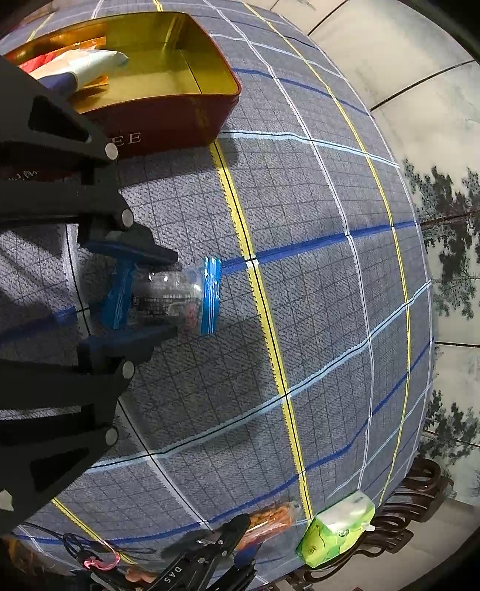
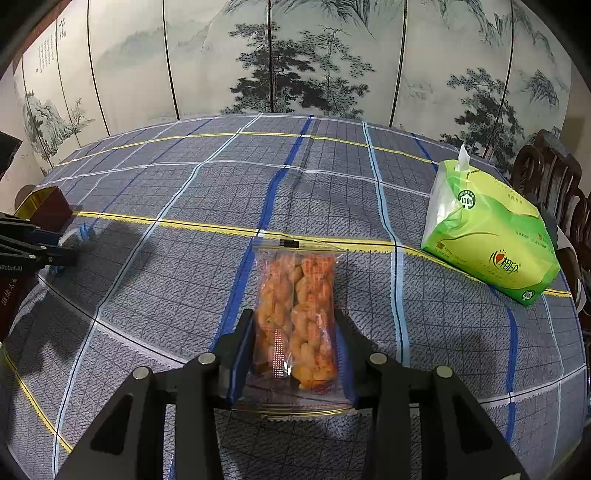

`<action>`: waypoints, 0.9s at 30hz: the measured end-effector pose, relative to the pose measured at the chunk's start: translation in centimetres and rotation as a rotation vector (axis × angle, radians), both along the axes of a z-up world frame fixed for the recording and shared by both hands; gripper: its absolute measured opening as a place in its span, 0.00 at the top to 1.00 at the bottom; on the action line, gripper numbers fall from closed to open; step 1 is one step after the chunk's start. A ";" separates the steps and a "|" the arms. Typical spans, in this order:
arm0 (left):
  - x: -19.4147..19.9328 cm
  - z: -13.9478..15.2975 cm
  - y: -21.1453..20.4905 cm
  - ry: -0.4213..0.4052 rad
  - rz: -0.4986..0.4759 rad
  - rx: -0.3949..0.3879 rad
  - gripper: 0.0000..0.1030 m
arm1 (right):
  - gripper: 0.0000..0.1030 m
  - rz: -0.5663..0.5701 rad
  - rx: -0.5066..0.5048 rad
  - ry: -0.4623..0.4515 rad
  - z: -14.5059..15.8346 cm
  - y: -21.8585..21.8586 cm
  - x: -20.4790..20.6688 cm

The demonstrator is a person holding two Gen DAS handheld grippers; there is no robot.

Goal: Organize snacks
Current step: 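Grasp the blue-topped bag of dark sweets with the left gripper while the right holds the twisted-dough bag, then carry the blue-topped bag into the gold tin and open the left gripper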

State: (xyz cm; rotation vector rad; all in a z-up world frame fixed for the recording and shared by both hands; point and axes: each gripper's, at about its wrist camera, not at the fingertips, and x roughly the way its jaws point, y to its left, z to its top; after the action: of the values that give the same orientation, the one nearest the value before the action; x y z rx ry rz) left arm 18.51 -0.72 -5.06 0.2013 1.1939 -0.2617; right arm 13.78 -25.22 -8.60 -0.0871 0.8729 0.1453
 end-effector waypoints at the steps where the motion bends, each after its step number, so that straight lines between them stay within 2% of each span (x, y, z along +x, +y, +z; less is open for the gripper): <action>1: -0.1 0.0 -0.1 -0.001 -0.002 0.002 0.76 | 0.60 0.000 0.000 0.000 0.0 0.0 0.0; 7: -0.6 0.3 -0.2 -0.017 0.004 0.033 0.78 | 0.61 0.000 0.000 0.000 0.0 0.0 0.0; 15: -1.7 1.8 0.1 -0.026 0.021 0.015 0.78 | 0.60 0.000 0.001 0.000 0.0 0.0 0.0; 27: -5.0 6.4 1.6 -0.098 0.075 0.025 0.78 | 0.60 0.000 0.001 0.000 0.0 0.0 0.0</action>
State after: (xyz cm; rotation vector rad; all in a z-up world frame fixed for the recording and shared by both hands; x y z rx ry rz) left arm 13.51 0.86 1.29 0.1890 1.1056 -0.1697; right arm 13.79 -25.25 -8.64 -0.0862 0.8730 0.1457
